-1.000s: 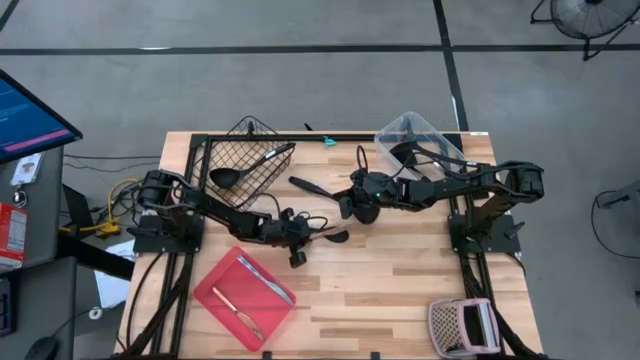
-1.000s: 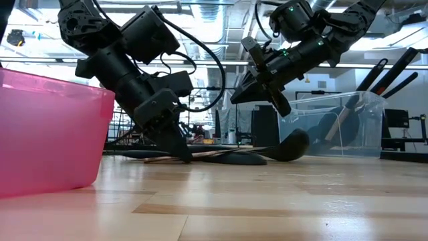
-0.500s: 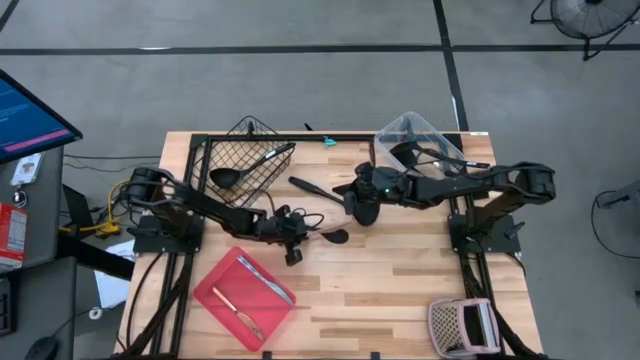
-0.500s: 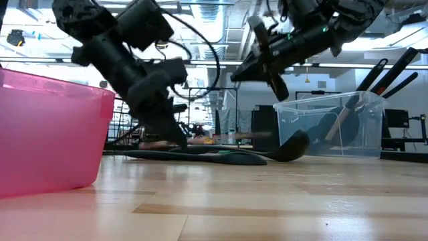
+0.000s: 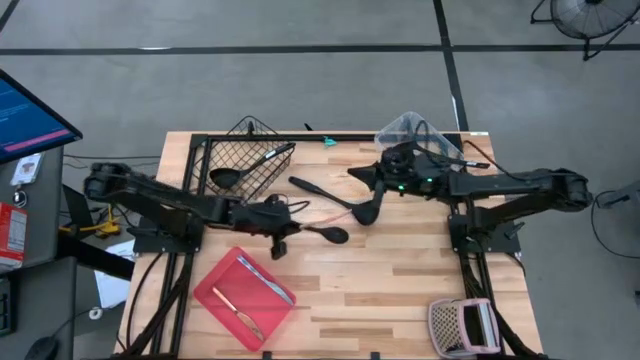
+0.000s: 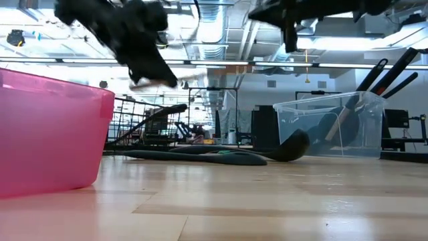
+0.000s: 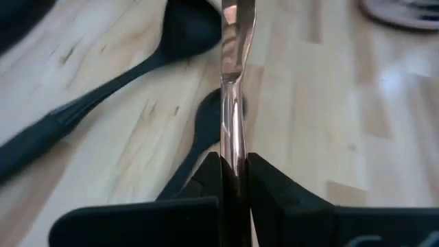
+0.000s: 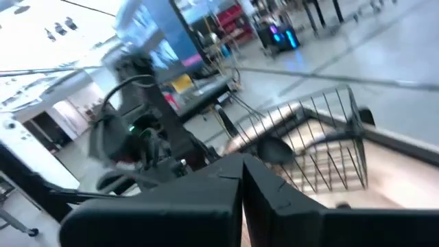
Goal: Pick & Place Kitchen Items
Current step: Put the gold table knife into the red bin
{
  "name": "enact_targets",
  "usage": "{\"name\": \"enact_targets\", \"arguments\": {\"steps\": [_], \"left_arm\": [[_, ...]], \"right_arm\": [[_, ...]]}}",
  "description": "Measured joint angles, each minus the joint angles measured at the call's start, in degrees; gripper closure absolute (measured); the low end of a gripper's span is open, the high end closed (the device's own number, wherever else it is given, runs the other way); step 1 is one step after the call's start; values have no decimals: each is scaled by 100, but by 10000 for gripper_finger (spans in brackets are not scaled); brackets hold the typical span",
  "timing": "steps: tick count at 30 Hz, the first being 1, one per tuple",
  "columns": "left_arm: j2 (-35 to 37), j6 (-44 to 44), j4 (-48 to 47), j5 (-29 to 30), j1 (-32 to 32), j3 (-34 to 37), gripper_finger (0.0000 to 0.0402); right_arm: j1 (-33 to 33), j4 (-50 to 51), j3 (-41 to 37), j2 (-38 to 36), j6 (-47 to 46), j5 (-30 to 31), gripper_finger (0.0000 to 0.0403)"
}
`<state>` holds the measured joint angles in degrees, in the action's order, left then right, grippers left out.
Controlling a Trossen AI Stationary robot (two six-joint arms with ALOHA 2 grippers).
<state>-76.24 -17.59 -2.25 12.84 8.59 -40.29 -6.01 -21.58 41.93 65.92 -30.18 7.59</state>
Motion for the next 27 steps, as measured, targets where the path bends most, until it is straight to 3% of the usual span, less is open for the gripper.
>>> {"name": "enact_targets", "arguments": {"steps": [6, 13, 21, 27], "left_arm": [[1391, 129, -1217, -1007, 304, -7, 387], [2403, -230, -2622, -1122, 1301, -7, 387], [2310, -1207, -3063, -965, 2987, 55, 387], [1954, -2208, -3079, -592, 3827, 508, 387]], "right_arm": [[170, 54, 0, -378, 487, -1, 403], [230, 221, -2, -403, 523, -1, 403], [226, 345, 0, -180, 329, 23, 403], [230, 506, -2, -182, 313, 40, 403]]}}
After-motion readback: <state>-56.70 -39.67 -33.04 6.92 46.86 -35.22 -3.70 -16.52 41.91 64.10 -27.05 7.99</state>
